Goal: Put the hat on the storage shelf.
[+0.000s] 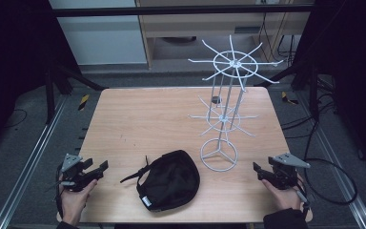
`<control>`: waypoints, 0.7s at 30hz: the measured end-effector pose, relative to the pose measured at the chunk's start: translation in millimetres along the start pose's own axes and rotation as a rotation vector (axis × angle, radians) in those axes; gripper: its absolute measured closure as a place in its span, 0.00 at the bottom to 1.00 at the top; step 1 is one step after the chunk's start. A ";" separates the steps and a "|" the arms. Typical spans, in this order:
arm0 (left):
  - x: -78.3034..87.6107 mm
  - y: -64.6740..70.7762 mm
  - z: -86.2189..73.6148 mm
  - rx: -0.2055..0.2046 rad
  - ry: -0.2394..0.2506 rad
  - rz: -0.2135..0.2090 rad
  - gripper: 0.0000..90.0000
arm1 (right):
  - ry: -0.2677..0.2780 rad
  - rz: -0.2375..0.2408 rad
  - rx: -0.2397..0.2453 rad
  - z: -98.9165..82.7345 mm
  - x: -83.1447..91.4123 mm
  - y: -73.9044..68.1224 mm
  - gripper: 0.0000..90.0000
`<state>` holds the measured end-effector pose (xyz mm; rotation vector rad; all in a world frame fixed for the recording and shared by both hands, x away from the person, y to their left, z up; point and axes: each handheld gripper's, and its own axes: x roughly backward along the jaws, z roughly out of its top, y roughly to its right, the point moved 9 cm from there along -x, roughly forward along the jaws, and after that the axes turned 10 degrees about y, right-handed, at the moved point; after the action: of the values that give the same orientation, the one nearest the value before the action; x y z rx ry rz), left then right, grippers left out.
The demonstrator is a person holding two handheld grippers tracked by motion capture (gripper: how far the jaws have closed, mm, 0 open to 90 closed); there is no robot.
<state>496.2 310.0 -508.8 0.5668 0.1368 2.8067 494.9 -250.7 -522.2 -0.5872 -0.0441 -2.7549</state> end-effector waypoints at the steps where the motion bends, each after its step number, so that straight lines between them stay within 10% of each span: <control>1: 4.1 3.6 1.9 0.002 0.012 -0.002 0.37 | 0.000 0.007 0.000 1.0 1.0 -2.3 0.40; 21: 21.2 65.8 9.2 -0.072 0.027 -0.112 0.49 | 0.013 0.269 0.045 24.5 7.6 -102.6 0.47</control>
<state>464.8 253.3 -483.0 0.4888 0.0695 2.6997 465.3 -153.4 -492.9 -0.5211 -0.0226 -2.4902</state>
